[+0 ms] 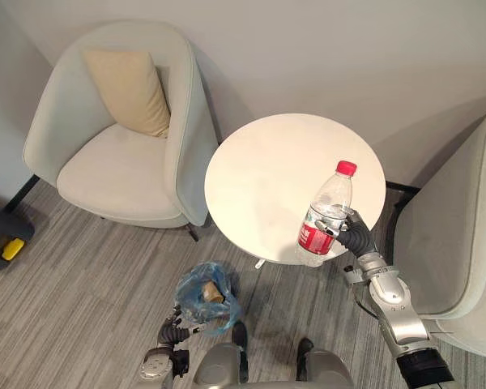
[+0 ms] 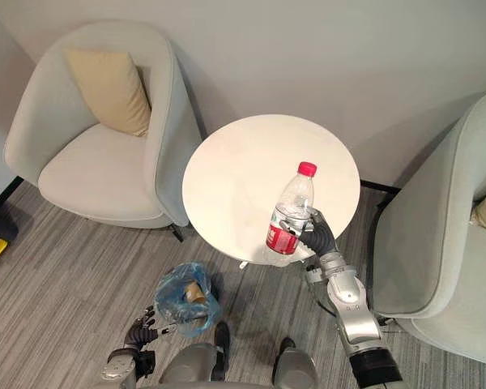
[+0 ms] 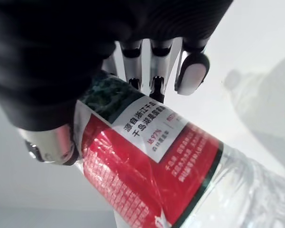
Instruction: Gather rubbish on tea table into small bin, then transfer packed bag to large trash can.
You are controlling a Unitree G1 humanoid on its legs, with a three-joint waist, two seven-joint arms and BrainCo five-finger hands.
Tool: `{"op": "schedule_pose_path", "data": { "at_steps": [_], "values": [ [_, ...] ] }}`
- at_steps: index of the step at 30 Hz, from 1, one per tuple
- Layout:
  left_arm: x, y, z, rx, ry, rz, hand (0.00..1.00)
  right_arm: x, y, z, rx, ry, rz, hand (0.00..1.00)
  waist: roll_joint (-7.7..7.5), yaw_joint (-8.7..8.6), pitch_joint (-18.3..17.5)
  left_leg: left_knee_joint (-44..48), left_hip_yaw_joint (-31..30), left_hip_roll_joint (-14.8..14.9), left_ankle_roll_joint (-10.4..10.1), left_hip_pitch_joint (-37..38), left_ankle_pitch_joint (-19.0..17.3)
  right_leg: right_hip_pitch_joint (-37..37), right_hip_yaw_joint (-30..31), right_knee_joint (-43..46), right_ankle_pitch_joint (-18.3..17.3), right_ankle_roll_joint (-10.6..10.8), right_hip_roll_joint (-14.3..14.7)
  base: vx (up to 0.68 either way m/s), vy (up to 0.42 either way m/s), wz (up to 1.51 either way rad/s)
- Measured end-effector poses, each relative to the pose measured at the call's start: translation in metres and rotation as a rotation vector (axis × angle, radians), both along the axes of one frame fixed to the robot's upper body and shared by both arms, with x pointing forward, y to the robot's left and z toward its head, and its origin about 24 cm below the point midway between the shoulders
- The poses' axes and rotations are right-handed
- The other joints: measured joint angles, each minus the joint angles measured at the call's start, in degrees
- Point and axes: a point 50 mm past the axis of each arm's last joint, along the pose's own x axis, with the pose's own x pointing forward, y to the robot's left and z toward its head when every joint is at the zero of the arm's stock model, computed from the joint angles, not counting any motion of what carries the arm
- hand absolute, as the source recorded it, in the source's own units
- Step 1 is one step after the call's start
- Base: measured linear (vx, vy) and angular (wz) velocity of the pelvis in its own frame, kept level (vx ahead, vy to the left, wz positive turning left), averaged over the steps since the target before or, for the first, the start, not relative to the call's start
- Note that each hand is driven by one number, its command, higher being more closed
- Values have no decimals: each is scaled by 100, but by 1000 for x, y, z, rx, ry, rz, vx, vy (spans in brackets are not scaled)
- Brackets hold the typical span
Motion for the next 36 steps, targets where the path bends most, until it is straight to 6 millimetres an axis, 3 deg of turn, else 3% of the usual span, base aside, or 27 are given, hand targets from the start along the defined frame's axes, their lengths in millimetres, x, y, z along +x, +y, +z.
{"op": "schedule_pose_path", "data": {
  "at_steps": [11,19,23,26,31,34,35,36],
  "values": [
    [-22,1,-9,-2,75,2,0,-18,1,-8,-99,22,26,100,-26,-111,-439,-221,81,-7,19,245,14,235,79,-310,137,58,36,0,3,-4],
    [-22,1,-9,7,78,-13,0,-20,6,-11,-173,24,45,100,-48,-100,-462,-215,115,-37,28,331,20,246,126,-159,140,67,28,-4,0,-2],
    [-15,2,-7,20,65,-41,0,-20,12,-12,-186,22,65,100,-231,-148,-346,117,-68,-195,65,68,-31,-238,592,994,-213,166,-88,-121,-36,31],
    [2,3,-1,34,26,-62,0,-19,12,-11,-184,14,55,100,-405,-244,-369,377,-679,-462,34,-320,-18,-283,968,1164,-753,259,-223,-137,-106,108],
    [1,3,0,29,16,-50,0,-18,15,-8,-207,-12,50,100,-195,-19,-418,-86,-1277,-496,-81,-564,253,-310,836,941,-765,198,-3,-122,-87,64],
    [12,2,6,20,-36,-32,0,-16,11,-1,-200,-46,15,100,-23,-32,-388,-498,-1664,-385,-108,-770,912,-448,584,824,-527,6,270,-35,-100,91],
    [14,1,7,16,-45,-27,0,-15,11,0,-202,-50,12,100,55,25,-353,-617,-1545,-264,-25,-789,868,-387,483,695,-399,-67,352,-57,-108,69],
    [15,0,7,12,-48,-24,0,-14,11,1,-202,-53,10,100,105,63,-336,-666,-1333,-120,207,-809,699,-305,405,505,-241,-103,430,-53,-79,67]
  ]
}}
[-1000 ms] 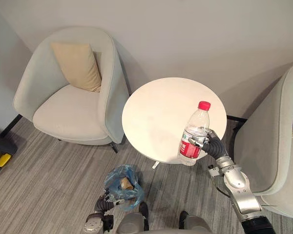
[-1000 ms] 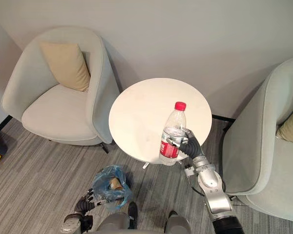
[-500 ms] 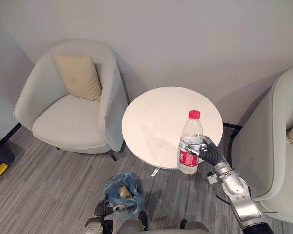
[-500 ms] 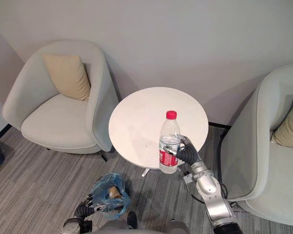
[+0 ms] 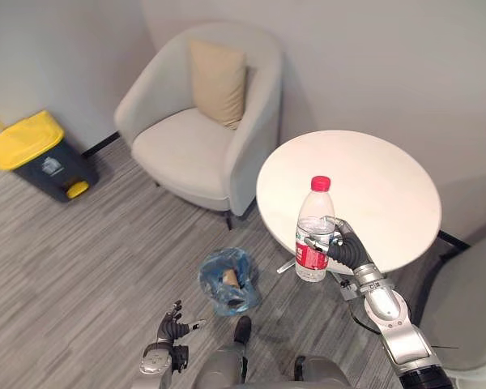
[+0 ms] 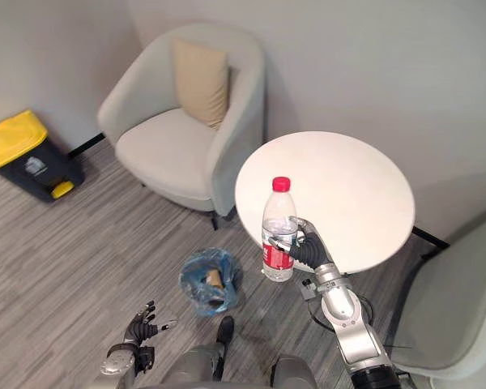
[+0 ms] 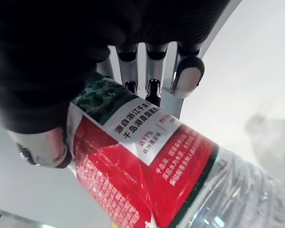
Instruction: Gather rubbish on tea table into small bin, then transfer packed bag to large trash can.
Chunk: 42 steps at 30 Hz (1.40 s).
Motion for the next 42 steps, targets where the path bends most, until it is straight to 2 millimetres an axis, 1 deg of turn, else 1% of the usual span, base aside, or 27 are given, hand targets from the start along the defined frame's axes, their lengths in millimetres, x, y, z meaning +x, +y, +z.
{"op": "schedule_pose_path", "data": {
  "at_steps": [1,2,4,5,6,7,8,9,10,12,15,18,22,25,28,29,31,33,34,35,36,37,38,39,40,41,42],
  "values": [
    [1,1,0,3,-1,1,0,2,0,2,7,-10,-7,100,-64,-21,32,136,509,7,405,-66,-427,162,-76,-401,218,-80,-132,-57,-28,69],
    [4,1,2,4,-9,-2,0,3,-1,5,18,-24,-22,100,-132,-52,74,470,841,12,498,-203,-556,218,-179,-499,226,-82,-235,-83,-12,99],
    [9,-2,4,-3,-23,-7,0,5,-16,9,42,-50,-118,100,-168,-116,101,2217,1715,185,628,-479,-680,264,-623,-367,187,-109,-561,-127,-32,86],
    [7,-1,3,-2,-18,-7,0,5,-18,9,46,-56,-136,100,-188,-169,91,2584,1832,238,606,-461,-817,275,-692,-363,165,-82,-605,-126,14,66],
    [5,-1,2,-1,-12,-6,0,4,-23,10,48,-62,-161,100,-69,-210,17,3044,1957,389,410,-296,-1153,290,-838,-339,129,-30,-663,-76,66,59],
    [5,-1,2,2,-13,-10,0,3,-29,10,47,-66,-197,100,-2,-241,-21,2921,2042,493,158,59,-1385,281,-894,-254,71,48,-709,-50,133,57],
    [5,-1,2,5,-12,-14,0,2,-32,10,46,-65,-211,100,43,-269,-50,2554,2059,495,-27,273,-1511,273,-932,-212,38,97,-716,-1,150,65],
    [5,0,2,15,-9,-20,0,2,-37,10,51,-65,-237,100,150,-355,-133,1792,2038,394,-170,599,-1554,280,-1043,-199,17,191,-689,4,156,67],
    [7,2,4,29,-14,-30,0,2,-36,5,71,-52,-251,100,9,-347,-127,1347,2013,263,-229,735,-1395,285,-1061,-277,86,260,-749,-5,109,57],
    [6,2,3,29,-7,-34,0,2,-30,-3,87,-16,-239,100,-81,-300,-136,1224,1923,203,-192,779,-1301,446,-1142,-558,244,291,-737,-24,62,24],
    [-6,2,-2,23,31,-29,0,2,-21,-11,104,18,-218,100,-87,-292,-170,1043,1891,137,-146,974,-1202,682,-1135,-809,380,309,-723,-40,51,9],
    [-8,2,-3,24,36,-28,0,1,-21,-14,109,28,-222,100,-73,-293,-183,713,1874,111,-150,1034,-972,662,-1133,-969,526,274,-683,-74,-1,1],
    [-12,3,-5,34,57,-39,0,1,-22,-19,108,51,-230,100,-80,-308,-184,450,1831,121,-210,1092,-772,625,-1125,-1032,600,222,-589,-91,-35,-1],
    [-14,3,-6,34,63,-36,0,0,-23,-23,106,67,-232,100,-88,-305,-183,444,1837,181,-229,1031,-760,587,-1084,-1055,538,223,-528,-73,-50,-5],
    [-18,4,-6,34,70,-32,0,0,-21,-23,105,69,-226,100,-220,-298,-165,764,1912,182,-162,769,-949,182,-704,-614,215,273,-532,-46,-20,-8],
    [-18,4,-6,36,70,-32,0,0,-21,-23,101,70,-224,100,-247,-270,-147,1043,1926,149,-119,633,-1095,9,-624,-275,74,280,-602,35,-4,-7],
    [-23,6,-8,38,85,-29,0,-2,-18,-31,96,109,-216,100,-450,-259,-39,1636,1910,73,-152,512,-1593,-147,-554,461,-340,423,-832,53,-4,2],
    [-27,6,-9,38,97,-30,0,-5,-14,-35,84,136,-195,100,-584,-302,-45,1731,1819,-98,-92,514,-1763,-147,-534,739,-465,440,-1011,128,22,24],
    [-25,6,-8,39,90,-30,0,-5,-14,-35,75,138,-188,100,-576,-351,-28,1734,1733,-123,-36,579,-1816,-246,-437,1063,-353,508,-1031,206,56,28],
    [-24,6,-8,40,87,-30,0,-5,-14,-35,73,138,-188,100,-565,-359,-9,1727,1721,-114,-23,603,-1820,-340,-378,1258,-292,470,-1022,220,57,27],
    [-19,9,-5,49,73,-33,0,-6,-14,-38,64,151,-186,100,-471,-362,31,1700,1586,-24,26,725,-1853,-659,-127,1563,-369,420,-796,160,35,22],
    [-17,10,-4,53,66,-34,0,-6,-14,-39,62,156,-184,100,-412,-376,65,1677,1524,10,12,767,-1875,-719,-51,1476,-393,384,-686,193,4,48],
    [-12,13,-1,63,52,-39,0,-6,-14,-40,60,161,-180,100,-417,-416,70,1600,1391,13,-25,865,-1898,-869,99,1223,-374,357,-537,222,-57,60],
    [-9,15,0,70,43,-41,0,-6,-14,-40,59,162,-176,100,-481,-463,35,1542,1364,-9,-124,955,-1855,-970,263,723,-243,309,-404,235,-80,61],
    [-8,16,1,74,41,-43,0,-6,-14,-40,58,163,-176,100,-540,-475,9,1546,1310,-64,-150,993,-1868,-955,355,424,123,206,-366,366,-146,63],
    [-4,9,0,54,35,-47,0,-7,-21,-39,39,164,-188,100,-465,-497,-45,1535,1105,-26,-235,1069,-1920,-837,257,357,480,45,-335,330,-120,37],
    [-1,6,1,46,25,-48,0,-7,-23,-38,29,162,-189,100,-382,-475,-76,1516,1105,38,-261,1051,-1931,-832,244,319,468,29,-279,387,-148,35]
  ]
}}
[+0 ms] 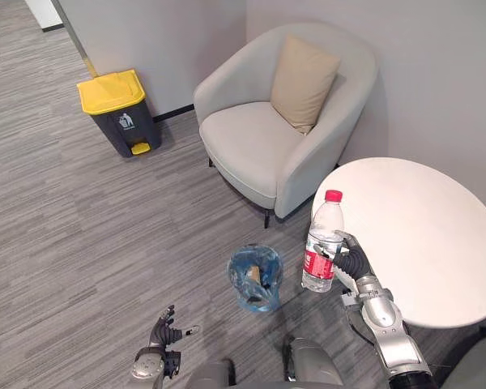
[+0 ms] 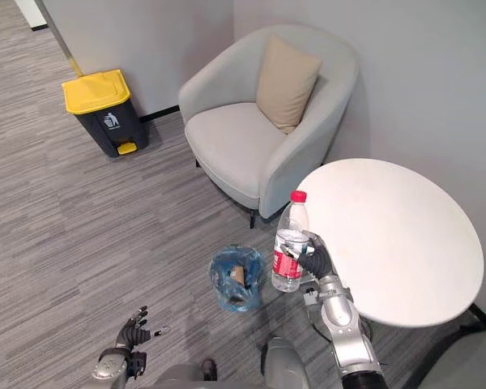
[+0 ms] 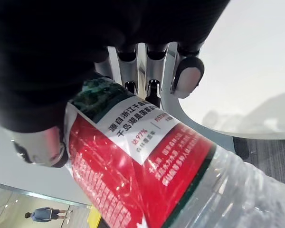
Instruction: Gather rubbish on tea table into small bin, then transfer packed bag to large trash can.
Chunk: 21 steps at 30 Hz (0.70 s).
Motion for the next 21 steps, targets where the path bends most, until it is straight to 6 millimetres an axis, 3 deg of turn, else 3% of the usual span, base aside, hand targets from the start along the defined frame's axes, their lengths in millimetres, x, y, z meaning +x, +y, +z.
{"op": "schedule_pose_path", "data": {
  "at_steps": [1,3,5,6,7,10,15,21],
  "values": [
    [2,-3,0,-7,-6,1,0,2,-2,3,-14,-9,4,100,175,-9,9,-17,-19,103,-7,-30,-4,75,-106,-142,-29,-45,80,260,-105,11],
    [3,-4,0,-12,-10,1,0,-1,-4,-1,-13,10,-6,100,264,-19,31,411,-12,224,-15,-117,-2,380,-234,-390,-74,-112,160,258,-122,27],
    [4,-7,1,-19,-15,0,0,-8,-4,-6,-6,33,-14,100,253,-16,103,1437,17,360,-103,-384,43,833,-400,-625,-114,-177,206,165,-87,33],
    [6,-9,2,-24,-23,-2,0,-11,-3,-9,-1,46,-10,100,227,5,182,2302,75,506,-304,-655,170,1174,-463,-752,-158,-250,250,208,-50,11],
    [4,-10,1,-26,-17,-2,0,-11,-1,-10,9,47,-7,100,228,58,187,2733,207,678,-274,-830,156,1351,-456,-844,-192,-305,296,196,-27,1],
    [4,-9,1,-25,-17,-1,0,-11,-5,-8,24,32,-37,100,283,85,201,1854,422,815,7,-973,431,1477,-419,-885,-233,-238,320,135,55,-5],
    [7,-7,3,-17,-25,-4,0,-12,-5,-4,28,17,-39,100,215,150,224,738,487,480,1,-405,429,1533,-367,-1136,-153,-72,100,63,89,10],
    [-3,-4,-1,-11,4,0,0,-11,-2,-5,41,14,-38,100,231,131,236,8,581,477,-77,-12,473,1502,-228,-1119,-102,-37,152,-27,17,-7]
  ]
}}
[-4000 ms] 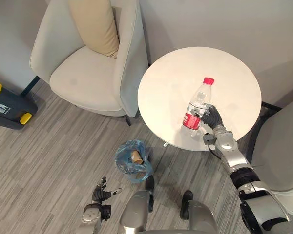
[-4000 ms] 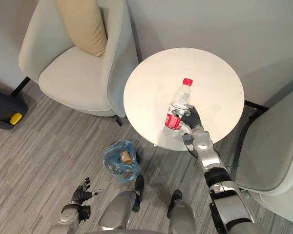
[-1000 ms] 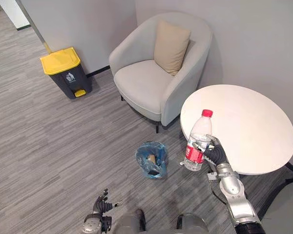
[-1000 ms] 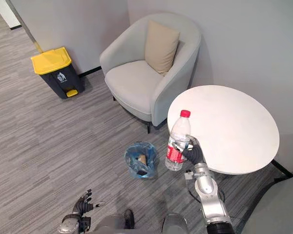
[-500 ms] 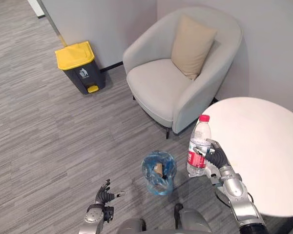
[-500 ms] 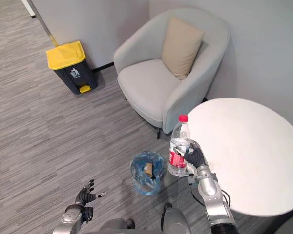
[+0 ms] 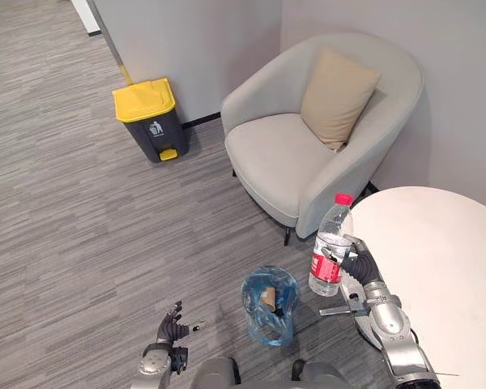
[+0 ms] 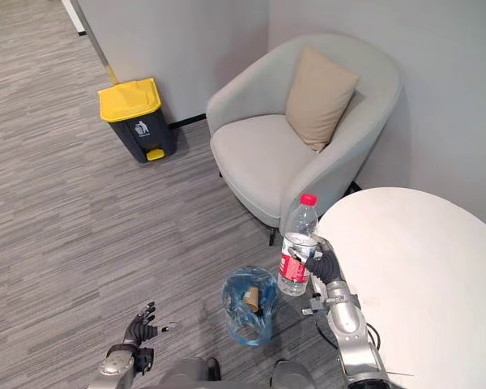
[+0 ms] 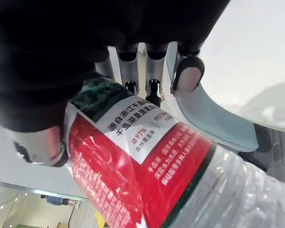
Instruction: Gather rubbish on tea table into small bin, then transfer packed bag to large trash can.
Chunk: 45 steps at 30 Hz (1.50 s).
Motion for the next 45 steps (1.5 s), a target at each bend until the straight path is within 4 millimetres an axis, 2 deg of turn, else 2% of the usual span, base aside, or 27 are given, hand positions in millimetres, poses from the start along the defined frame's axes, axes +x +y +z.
{"op": "schedule_pose_path", "data": {
  "at_steps": [5,7,9,13,14,16,19,22,25,30,33,38,42,45],
  "values": [
    [-3,0,-2,11,15,-11,0,-2,1,-10,-5,45,9,100,6,0,2,-195,106,4,-53,-2,33,-207,163,105,91,17,28,-137,13,-15],
    [0,2,0,17,7,-13,0,3,9,-9,-14,41,49,100,-5,8,39,-55,148,2,-43,-236,8,-477,262,315,56,40,26,-195,12,-19],
    [12,3,5,24,-27,-21,0,17,19,0,-50,4,120,100,6,2,225,370,141,22,-5,-772,-42,-1046,305,744,20,44,24,-195,4,-7],
    [59,3,30,44,-166,-30,0,59,45,28,-128,-93,259,100,27,33,864,1498,55,85,35,-2059,-238,-2362,278,1938,-201,46,-58,-271,-14,8],
    [61,3,32,44,-176,-29,0,61,47,30,-134,-100,268,100,27,39,902,1550,54,87,4,-2131,-264,-2428,275,1986,-232,90,-58,-322,-3,10],
    [76,7,44,46,-239,-13,0,71,57,44,-158,-151,311,100,35,169,1110,1849,-9,106,29,-2609,-285,-2901,269,2311,-240,85,-63,-248,-13,4],
    [88,10,55,51,-291,17,0,81,61,60,-172,-211,316,100,54,207,1301,2182,-120,115,30,-3148,-284,-3363,177,2612,-255,64,-91,-164,-19,15],
    [96,12,63,50,-331,37,0,89,66,74,-191,-271,304,100,38,225,1327,2489,-233,134,42,-3711,-294,-3867,104,2903,-293,42,-128,-132,-13,13],
    [114,10,81,37,-415,50,0,98,75,92,-223,-346,310,100,7,334,1407,2844,-264,211,55,-4405,-295,-4520,54,3244,-306,16,-137,-116,-13,3],
    [153,3,130,-27,-638,119,0,116,93,146,-264,-536,304,100,-107,393,1772,3453,-428,238,59,-5615,-294,-5652,-86,3941,-421,-85,-220,-99,-43,14],
    [164,-6,146,-62,-707,129,0,122,93,164,-277,-603,265,100,-117,485,1890,3722,-452,289,61,-6138,-294,-6142,-164,4265,-523,-120,-276,-51,-71,13],
    [169,-10,160,-107,-765,141,0,137,89,181,-292,-622,202,100,-180,502,1939,4127,-581,275,79,-6807,-268,-6767,-265,4794,-708,-189,-372,-11,-62,13],
    [174,-13,169,-131,-805,142,0,148,80,197,-306,-625,151,100,-179,546,1945,4354,-651,282,86,-7228,-277,-7161,-314,5064,-798,-209,-394,-29,-28,4],
    [176,-17,177,-153,-843,131,0,155,68,201,-297,-604,100,100,-178,559,1946,4410,-711,279,94,-7409,-283,-7309,-390,5169,-863,-196,-438,-40,-9,11]
  ]
}}
